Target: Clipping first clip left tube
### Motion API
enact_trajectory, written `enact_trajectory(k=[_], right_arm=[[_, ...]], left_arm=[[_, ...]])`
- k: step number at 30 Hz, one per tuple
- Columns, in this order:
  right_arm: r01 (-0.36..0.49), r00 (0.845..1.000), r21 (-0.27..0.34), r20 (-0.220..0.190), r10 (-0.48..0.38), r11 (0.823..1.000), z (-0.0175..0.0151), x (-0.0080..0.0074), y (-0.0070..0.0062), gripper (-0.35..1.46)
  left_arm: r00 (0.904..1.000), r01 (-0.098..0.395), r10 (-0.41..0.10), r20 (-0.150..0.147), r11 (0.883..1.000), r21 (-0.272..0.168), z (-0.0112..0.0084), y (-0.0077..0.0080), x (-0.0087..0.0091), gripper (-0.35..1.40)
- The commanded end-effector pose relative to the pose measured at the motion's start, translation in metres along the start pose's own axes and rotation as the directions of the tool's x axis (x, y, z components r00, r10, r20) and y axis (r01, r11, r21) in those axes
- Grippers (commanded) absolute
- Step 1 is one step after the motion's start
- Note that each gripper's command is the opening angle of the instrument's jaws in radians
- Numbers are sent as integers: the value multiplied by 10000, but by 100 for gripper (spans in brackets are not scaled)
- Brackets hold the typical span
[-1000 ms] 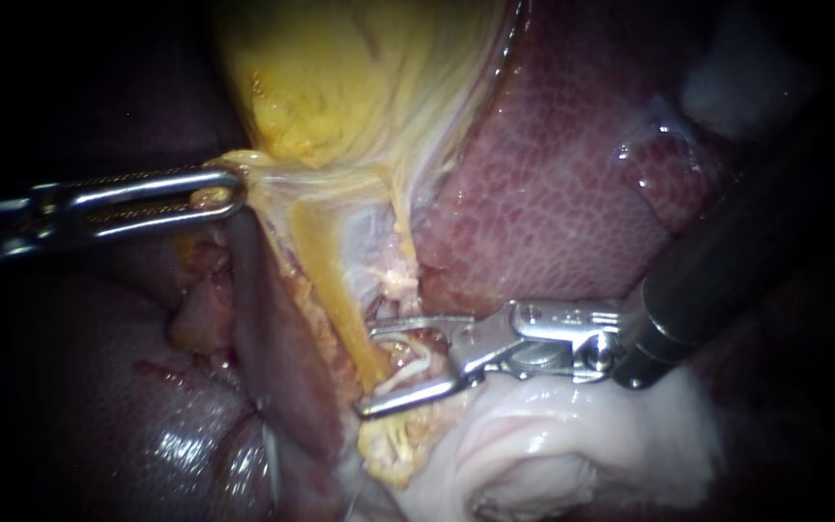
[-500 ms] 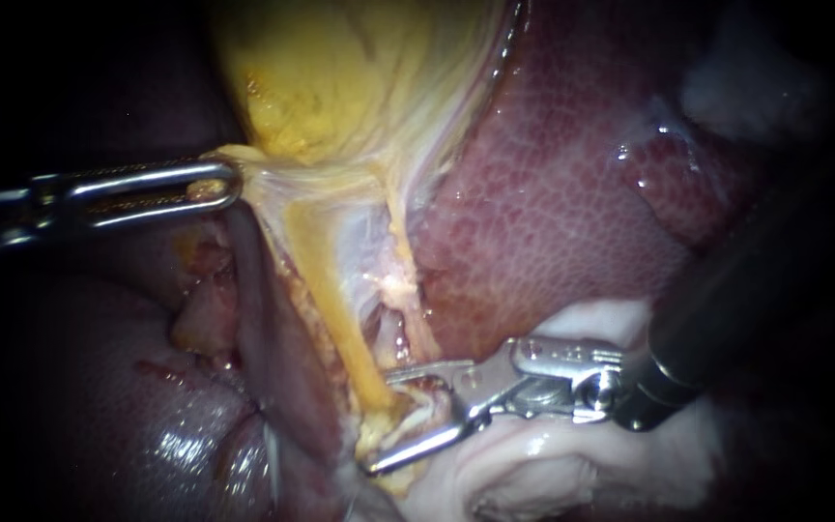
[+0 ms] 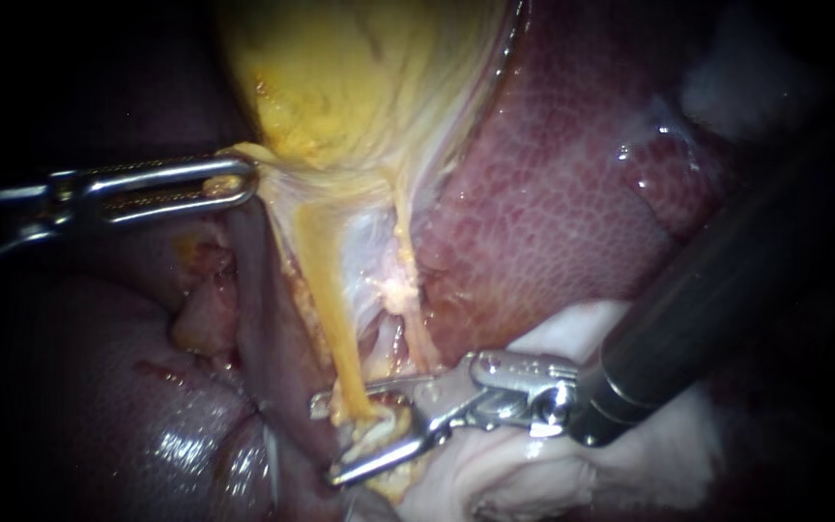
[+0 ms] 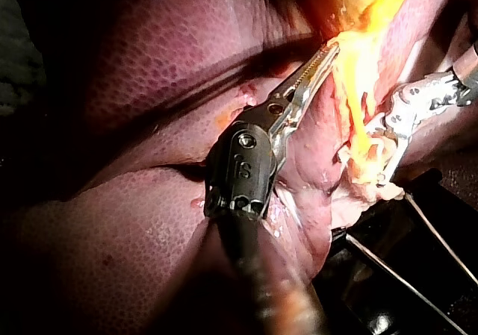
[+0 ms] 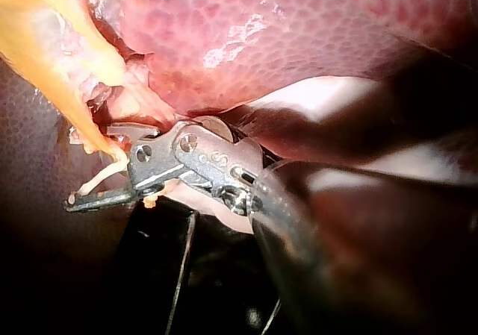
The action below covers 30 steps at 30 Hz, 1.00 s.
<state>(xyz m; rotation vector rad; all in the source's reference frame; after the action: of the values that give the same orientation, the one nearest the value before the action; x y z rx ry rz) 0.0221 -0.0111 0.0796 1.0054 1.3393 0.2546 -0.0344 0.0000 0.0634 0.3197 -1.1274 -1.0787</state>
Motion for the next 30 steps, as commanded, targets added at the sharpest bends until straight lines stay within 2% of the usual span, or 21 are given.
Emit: enact_trajectory(k=[1, 8, 9, 10, 12, 18, 30], right_arm=[[2, 10000, -15, -1, -2, 10000, -2, 0, 1, 56], [2, 10000, -132, -33, -2, 9999, -5, -2, 9, 48], [-286, 9996, -94, -80, 285, 9995, -7, -2, 10, 35], [-519, 9987, 152, 5, 519, 9985, -11, -3, 9, 7], [-513, 9987, -52, -29, 513, 9987, -16, -3, 9, -35], [-635, 9980, -87, -53, 635, 9979, -20, -5, 16, -35], [-637, 9980, -91, -23, 637, 9979, -22, -6, 17, -35]], left_arm=[[10000, -5, 5, 2, 10000, -6, 0, 0, 0, -35], [10000, -4, 4, 2, 10000, -10, -1, -1, 0, -35], [10000, -4, 4, 2, 10000, -10, -1, -1, 0, -35], [10000, -4, 4, 2, 10000, -10, -1, -1, 0, -35], [10000, -5, 5, 1, 10000, -7, -1, -1, 0, -35], [10000, -4, 4, -3, 10000, 0, -3, 0, 0, -35], [10000, -3, 3, -4, 10000, 3, -4, 0, 0, -35]])
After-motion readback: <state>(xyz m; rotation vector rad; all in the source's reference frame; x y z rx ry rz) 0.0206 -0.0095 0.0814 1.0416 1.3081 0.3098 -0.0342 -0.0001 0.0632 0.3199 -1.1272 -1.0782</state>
